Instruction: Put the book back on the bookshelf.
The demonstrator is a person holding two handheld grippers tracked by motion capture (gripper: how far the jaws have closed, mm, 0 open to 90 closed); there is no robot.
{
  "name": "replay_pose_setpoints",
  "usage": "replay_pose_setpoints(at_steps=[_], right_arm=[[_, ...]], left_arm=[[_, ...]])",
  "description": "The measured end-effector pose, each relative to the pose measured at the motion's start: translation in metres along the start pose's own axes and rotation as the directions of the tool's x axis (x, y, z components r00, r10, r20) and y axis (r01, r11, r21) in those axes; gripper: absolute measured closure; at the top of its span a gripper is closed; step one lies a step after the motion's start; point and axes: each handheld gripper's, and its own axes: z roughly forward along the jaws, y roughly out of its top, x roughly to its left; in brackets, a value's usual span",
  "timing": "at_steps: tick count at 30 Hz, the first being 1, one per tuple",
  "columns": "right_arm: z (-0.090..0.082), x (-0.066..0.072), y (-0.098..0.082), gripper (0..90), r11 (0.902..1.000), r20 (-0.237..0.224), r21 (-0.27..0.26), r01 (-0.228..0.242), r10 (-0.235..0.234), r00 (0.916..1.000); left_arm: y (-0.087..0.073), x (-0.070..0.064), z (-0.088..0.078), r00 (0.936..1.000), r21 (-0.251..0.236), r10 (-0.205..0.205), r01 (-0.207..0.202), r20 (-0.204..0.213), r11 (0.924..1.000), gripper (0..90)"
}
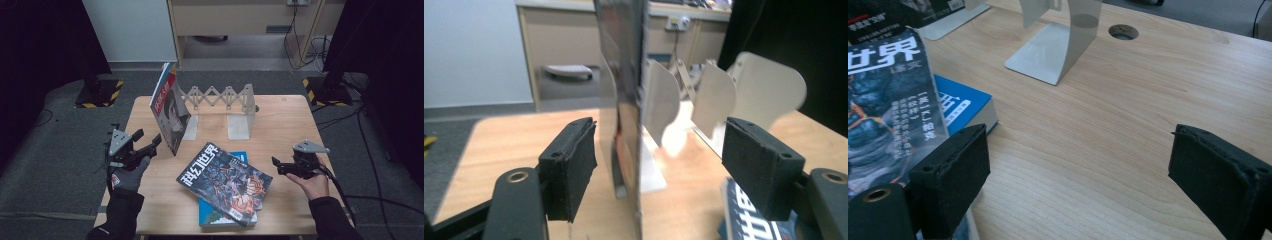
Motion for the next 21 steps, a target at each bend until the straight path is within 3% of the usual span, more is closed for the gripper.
replay_pose_setpoints(at_steps=[7, 14, 21], right_arm=[[-0.002, 0.009, 0.003, 9.8, 1.0, -0.028, -0.008, 0.002, -0.003, 0.9996], [-0.003, 0.021, 0.008, 10.2, 0.9998, -0.059, -0.016, 0.014, -0.015, 0.9981], [-0.002, 0.032, 0.01, 10.2, 0.9996, -0.084, -0.003, 0.027, -0.027, 0.9961]], left_arm=[[-0.019, -0.01, -0.004, 0.9985, 0.064, 0.021, -0.024, 0.051, 0.9977, 28.4], [-0.039, -0.015, -0.006, 0.9961, 0.113, -0.006, -0.004, 0.088, 0.9936, 28.4], [-0.056, -0.024, -0.003, 0.9915, 0.163, -0.011, -0.011, 0.13, 0.9866, 28.3]])
